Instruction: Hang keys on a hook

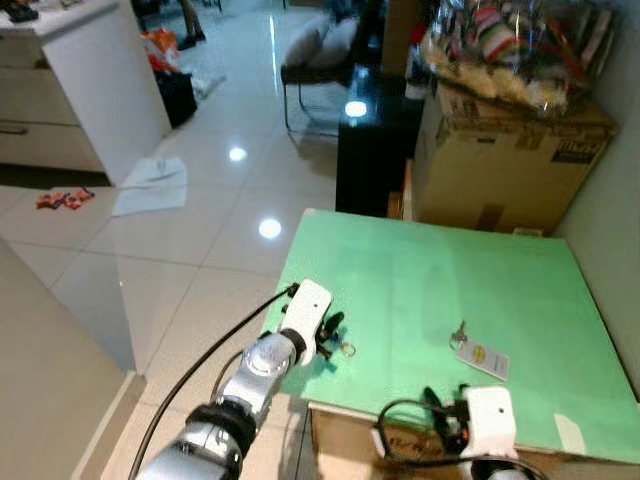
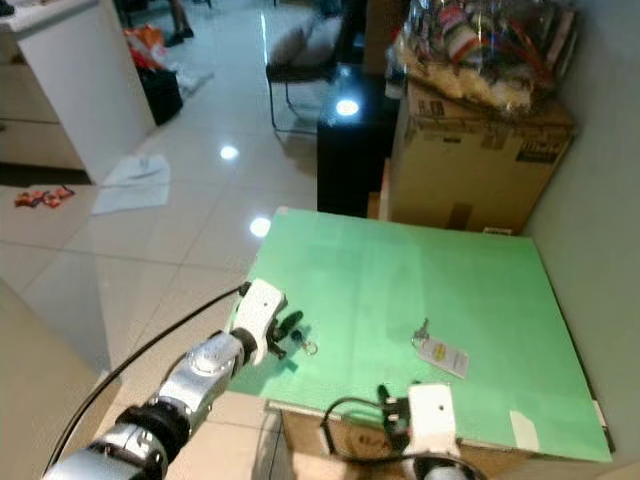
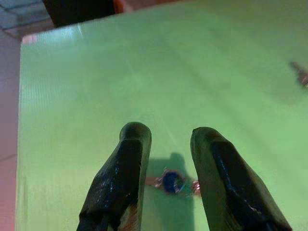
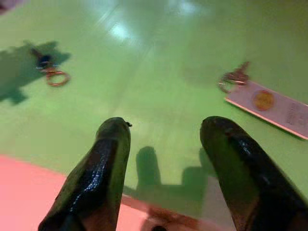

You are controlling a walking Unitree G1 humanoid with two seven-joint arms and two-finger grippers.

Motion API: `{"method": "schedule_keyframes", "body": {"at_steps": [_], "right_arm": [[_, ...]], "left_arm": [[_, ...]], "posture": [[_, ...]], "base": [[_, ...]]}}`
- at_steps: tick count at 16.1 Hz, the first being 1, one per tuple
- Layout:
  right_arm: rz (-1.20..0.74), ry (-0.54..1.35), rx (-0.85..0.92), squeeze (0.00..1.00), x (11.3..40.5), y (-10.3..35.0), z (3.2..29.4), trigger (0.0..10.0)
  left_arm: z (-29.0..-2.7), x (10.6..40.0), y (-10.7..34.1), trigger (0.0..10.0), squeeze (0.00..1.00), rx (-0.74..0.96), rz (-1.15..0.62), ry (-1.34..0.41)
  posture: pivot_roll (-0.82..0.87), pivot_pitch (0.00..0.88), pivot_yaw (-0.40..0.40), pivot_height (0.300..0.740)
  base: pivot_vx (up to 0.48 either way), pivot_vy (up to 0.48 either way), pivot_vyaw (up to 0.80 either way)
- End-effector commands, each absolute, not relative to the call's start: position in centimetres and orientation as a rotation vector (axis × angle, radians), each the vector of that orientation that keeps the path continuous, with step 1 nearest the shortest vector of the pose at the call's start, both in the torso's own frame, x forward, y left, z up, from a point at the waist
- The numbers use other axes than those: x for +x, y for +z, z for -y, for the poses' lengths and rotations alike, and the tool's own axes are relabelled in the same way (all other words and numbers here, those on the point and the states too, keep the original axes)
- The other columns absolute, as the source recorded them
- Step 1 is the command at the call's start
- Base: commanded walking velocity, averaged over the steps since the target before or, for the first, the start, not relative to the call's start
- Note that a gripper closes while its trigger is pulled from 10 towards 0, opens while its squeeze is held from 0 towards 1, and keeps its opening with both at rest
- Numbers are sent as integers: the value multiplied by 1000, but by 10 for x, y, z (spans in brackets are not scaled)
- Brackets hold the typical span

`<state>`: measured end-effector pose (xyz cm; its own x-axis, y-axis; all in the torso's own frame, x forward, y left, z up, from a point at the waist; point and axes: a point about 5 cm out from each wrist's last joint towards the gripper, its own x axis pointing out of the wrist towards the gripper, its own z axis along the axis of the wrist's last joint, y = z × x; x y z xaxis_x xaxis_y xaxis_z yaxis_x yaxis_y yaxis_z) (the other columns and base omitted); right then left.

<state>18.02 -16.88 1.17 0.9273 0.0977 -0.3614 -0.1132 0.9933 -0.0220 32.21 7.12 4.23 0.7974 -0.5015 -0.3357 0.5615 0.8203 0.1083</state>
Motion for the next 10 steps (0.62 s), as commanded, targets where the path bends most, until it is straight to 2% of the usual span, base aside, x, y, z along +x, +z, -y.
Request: {"method": "schedule_keyframes", "body": {"at_steps": [1,5,10], "right_arm": [[-339,129,-50,1000,181,16,165,10000],[-300,192,-70,1000,169,27,148,10000],[-353,147,-90,1000,154,22,154,10000]], "left_arm": [[-72,324,44,10000,0,225,-293,-571],[-60,328,45,10000,0,280,-354,-613],[-54,323,40,10000,0,268,-390,-648]], "posture": [[-313,163,81,740],[-351,211,130,740],[-387,208,158,740]], "base": [[0,0,0],[0,0,0],[0,0,0]]}}
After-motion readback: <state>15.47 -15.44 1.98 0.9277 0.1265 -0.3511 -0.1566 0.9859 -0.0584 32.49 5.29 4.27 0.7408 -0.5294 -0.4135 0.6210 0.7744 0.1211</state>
